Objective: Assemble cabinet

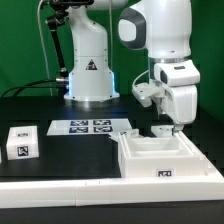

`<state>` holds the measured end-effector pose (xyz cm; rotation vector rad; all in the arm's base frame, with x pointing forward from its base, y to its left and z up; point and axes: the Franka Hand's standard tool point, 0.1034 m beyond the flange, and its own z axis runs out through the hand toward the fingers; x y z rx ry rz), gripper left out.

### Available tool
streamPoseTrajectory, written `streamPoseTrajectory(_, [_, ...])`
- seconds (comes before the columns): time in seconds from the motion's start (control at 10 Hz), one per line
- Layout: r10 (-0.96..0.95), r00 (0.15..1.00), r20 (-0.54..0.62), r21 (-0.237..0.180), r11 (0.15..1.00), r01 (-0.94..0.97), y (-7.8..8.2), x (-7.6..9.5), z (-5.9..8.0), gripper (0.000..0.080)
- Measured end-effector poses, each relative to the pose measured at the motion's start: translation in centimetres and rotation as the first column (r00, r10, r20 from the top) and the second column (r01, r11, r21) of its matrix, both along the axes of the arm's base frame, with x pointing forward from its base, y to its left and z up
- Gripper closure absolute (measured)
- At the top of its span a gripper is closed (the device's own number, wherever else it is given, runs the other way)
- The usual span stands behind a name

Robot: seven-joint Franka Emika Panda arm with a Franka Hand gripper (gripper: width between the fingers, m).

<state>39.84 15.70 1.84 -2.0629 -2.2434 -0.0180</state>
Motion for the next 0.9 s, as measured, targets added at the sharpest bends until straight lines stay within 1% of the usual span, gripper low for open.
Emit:
streamPoseTrajectory(0.1, [0.000,1.000,-0.002,0.000,1.000,0.000,-0.08,-0.01,-0.06,0.0104])
streamPoseTrajectory(0.2, [-0.004,1.000,-0.007,0.000,1.000,0.004,-0.27,-0.08,-0.25,0.0253])
streamPoseTrajectory(0.3, [-0.008,1.000,-0.011,0.000,1.000,0.008,-0.41,-0.18,-0.44,0.0253])
streamPoseTrajectory(0.4, [-0.012,1.000,-0.020,0.001,1.000,0.012,-0.54,-0.35,-0.77,0.0393])
streamPoseTrajectory(0.5, [-0.017,1.000,-0.016,0.004,1.000,0.017,-0.56,-0.16,-0.83,0.0560])
streamPoseTrajectory(0.6, [-0.018,1.000,-0.016,0.004,1.000,0.018,-0.54,-0.16,-0.87,0.0560])
streamPoseTrajectory(0.7, [-0.020,1.000,-0.009,0.006,1.000,0.020,-0.48,0.03,-0.69,0.0721])
streamPoseTrajectory(0.9, [-0.020,1.000,-0.007,0.006,1.000,0.020,-0.49,0.11,-0.61,0.0730])
